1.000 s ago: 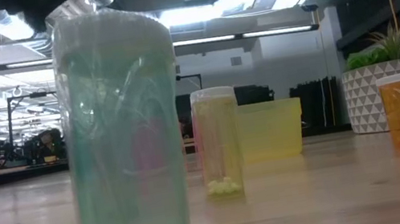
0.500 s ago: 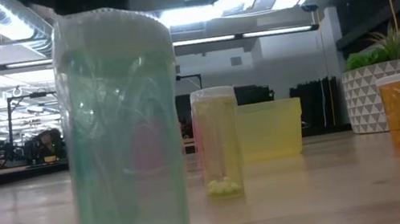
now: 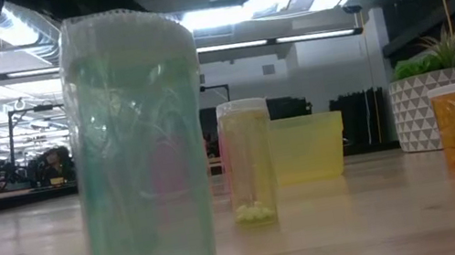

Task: Pick and place medicine bottles into bin by pill shape (circle, oval)
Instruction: Put the small pink pill bottle into the red bin

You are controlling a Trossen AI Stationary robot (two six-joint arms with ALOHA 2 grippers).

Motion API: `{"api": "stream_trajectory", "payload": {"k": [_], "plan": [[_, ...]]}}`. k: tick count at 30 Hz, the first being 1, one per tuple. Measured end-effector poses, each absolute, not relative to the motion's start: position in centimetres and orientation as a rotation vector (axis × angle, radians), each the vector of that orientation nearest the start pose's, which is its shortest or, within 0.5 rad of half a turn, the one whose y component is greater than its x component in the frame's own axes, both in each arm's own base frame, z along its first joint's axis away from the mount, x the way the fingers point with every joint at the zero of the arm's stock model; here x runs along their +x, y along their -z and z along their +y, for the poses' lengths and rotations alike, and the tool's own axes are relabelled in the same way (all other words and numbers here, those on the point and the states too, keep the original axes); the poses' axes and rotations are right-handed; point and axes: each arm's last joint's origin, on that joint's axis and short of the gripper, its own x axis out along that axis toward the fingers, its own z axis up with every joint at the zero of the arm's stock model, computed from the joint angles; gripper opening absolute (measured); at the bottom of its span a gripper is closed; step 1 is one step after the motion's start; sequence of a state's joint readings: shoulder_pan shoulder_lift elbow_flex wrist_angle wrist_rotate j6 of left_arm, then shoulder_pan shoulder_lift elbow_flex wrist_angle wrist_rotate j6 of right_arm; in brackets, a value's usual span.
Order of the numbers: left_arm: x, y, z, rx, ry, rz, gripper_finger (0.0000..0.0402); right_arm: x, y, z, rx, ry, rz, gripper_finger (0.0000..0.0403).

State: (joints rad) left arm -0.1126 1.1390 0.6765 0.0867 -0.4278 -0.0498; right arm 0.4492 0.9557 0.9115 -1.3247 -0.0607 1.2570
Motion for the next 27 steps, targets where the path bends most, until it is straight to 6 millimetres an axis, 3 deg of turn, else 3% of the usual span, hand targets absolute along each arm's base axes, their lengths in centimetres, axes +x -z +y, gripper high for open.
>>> {"api": "stream_trajectory", "payload": {"k": [16,27], "plan": [[24.5,-25.9,-1.5,0.033,-0.323,0.291,0.0179,10.7,-26.3,12.5,0.854,0.463,1.442,0.0135],[24.7,-26.6,-1.5,0.013,-0.323,0.217,0.0179,10.5,-24.3,15.5,0.842,0.611,1.433,0.0135]]}}
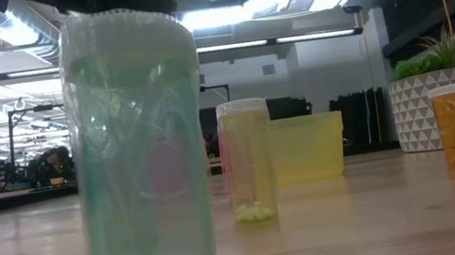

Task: Pick and place medicine bottles into bin by pill shape (circle, oval)
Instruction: Put the small pink pill bottle into the red bin

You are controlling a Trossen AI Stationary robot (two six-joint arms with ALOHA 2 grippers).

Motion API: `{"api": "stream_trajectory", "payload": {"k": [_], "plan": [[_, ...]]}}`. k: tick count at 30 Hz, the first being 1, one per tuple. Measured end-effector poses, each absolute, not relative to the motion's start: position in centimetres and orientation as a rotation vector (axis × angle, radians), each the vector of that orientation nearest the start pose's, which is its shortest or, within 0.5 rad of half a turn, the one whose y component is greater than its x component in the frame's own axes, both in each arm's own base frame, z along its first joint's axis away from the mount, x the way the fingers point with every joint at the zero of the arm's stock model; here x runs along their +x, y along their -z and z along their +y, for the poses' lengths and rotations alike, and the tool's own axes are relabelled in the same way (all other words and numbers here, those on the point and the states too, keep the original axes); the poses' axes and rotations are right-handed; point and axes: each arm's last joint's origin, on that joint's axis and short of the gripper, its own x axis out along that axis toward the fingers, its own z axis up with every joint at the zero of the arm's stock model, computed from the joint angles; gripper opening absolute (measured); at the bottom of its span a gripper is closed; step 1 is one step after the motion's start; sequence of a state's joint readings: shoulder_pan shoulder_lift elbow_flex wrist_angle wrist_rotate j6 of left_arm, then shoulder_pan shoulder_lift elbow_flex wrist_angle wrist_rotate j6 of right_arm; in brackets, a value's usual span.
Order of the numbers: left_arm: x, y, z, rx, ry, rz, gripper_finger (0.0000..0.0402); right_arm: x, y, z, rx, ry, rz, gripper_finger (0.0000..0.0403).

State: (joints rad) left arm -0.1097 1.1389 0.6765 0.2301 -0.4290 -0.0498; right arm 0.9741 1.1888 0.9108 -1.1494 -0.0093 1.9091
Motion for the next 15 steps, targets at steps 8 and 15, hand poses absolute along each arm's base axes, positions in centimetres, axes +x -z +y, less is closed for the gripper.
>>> {"api": "stream_trajectory", "payload": {"k": [8,15], "plan": [[24.7,-26.7,-1.5,0.009,-0.323,0.208,0.0179,10.7,-23.6,16.8,0.831,0.587,1.454,0.0135],[24.7,-26.7,-1.6,0.005,-0.322,0.209,0.0179,10.8,-23.6,16.9,0.837,0.573,1.451,0.0135]]}}
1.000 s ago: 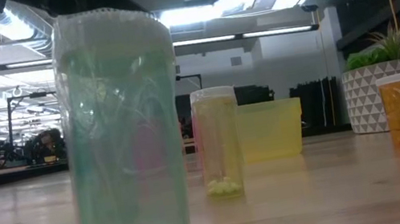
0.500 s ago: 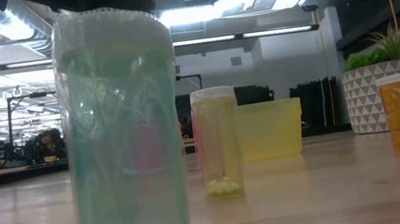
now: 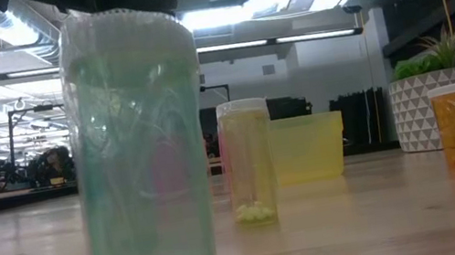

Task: Pick and place medicine bottles into bin by pill shape (circle, oval)
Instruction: Put the small pink pill bottle into the red bin

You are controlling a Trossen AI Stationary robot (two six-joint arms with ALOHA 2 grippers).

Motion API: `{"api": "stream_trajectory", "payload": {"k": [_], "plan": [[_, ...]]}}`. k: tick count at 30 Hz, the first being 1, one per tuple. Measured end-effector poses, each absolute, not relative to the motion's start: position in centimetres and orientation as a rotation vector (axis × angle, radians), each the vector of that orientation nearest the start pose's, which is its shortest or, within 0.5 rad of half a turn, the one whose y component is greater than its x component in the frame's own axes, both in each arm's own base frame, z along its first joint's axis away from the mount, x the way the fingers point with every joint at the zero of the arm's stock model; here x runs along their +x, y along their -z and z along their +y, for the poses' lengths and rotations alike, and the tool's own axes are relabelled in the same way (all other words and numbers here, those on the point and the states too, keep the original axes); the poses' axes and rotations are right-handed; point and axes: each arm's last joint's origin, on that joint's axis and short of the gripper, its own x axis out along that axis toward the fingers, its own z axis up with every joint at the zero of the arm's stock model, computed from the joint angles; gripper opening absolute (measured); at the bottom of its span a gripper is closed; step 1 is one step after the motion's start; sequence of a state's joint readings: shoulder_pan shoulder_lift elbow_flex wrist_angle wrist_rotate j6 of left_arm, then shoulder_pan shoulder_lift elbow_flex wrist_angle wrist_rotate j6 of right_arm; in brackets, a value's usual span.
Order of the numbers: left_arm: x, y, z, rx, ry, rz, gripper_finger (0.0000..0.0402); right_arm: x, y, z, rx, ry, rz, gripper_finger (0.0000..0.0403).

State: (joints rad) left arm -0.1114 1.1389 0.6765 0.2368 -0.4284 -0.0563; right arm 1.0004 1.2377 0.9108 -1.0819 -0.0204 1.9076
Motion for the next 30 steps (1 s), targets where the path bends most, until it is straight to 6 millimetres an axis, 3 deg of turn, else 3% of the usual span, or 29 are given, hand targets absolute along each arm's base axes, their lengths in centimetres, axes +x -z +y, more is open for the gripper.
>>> {"api": "stream_trajectory", "payload": {"k": [8,14,23,30], "plan": [[25.4,-24.3,-4.2,-0.018,-0.159,0.37,0.0179,10.8,-23.6,16.9,0.835,0.575,1.45,0.0135],[27.9,-23.6,-6.6,0.009,-0.074,0.561,0.0179,10.8,-23.6,16.9,0.834,0.576,1.449,0.0135],[32.0,-23.1,-8.1,0.019,-0.005,0.814,0.0179,10.8,-23.6,16.9,0.834,0.576,1.448,0.0135],[33.5,-20.7,-9.1,-0.008,0.106,0.923,0.0179,10.8,-23.6,16.9,0.833,0.574,1.449,0.0135]]}}
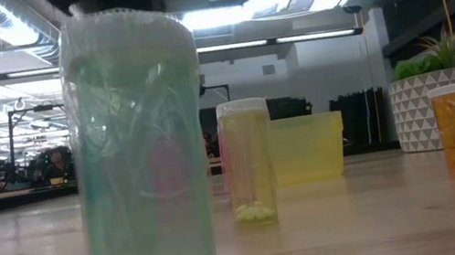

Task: Pick and place medicine bottles into bin by pill shape (circle, oval)
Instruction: Put the small pink pill bottle into the red bin

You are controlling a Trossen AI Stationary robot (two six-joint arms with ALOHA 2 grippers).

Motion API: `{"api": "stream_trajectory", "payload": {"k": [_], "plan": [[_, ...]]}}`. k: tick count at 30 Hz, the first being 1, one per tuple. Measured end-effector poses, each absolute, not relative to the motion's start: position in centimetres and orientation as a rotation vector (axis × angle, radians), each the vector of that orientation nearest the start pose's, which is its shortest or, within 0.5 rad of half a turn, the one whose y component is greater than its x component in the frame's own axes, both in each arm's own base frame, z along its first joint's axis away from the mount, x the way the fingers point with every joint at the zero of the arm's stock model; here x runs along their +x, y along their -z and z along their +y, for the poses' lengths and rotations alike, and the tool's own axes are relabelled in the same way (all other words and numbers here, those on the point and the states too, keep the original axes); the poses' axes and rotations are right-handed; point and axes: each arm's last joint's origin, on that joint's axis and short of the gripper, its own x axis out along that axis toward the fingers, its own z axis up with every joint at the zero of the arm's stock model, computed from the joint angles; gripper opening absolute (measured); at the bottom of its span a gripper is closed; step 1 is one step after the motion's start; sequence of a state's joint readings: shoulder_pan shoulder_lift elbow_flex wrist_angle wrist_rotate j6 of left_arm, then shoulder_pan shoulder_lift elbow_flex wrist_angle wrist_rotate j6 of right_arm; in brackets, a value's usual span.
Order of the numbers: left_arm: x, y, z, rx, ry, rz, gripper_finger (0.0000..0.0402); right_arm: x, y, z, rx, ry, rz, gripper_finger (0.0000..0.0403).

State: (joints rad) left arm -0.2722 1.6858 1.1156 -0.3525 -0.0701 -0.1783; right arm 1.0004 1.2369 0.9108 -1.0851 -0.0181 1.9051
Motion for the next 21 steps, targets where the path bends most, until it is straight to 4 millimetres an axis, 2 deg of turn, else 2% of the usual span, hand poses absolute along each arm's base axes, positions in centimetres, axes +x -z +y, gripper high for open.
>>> {"api": "stream_trajectory", "payload": {"k": [13,21], "plan": [[34.7,-17.1,-9.4,-0.011,0.119,1.012,0.0179,10.8,-23.6,16.9,0.832,0.571,1.451,0.0135],[35.4,-16.9,-9.2,-0.019,0.115,0.958,0.0179,10.8,-23.6,16.9,0.833,0.57,1.45,0.0135]]}}
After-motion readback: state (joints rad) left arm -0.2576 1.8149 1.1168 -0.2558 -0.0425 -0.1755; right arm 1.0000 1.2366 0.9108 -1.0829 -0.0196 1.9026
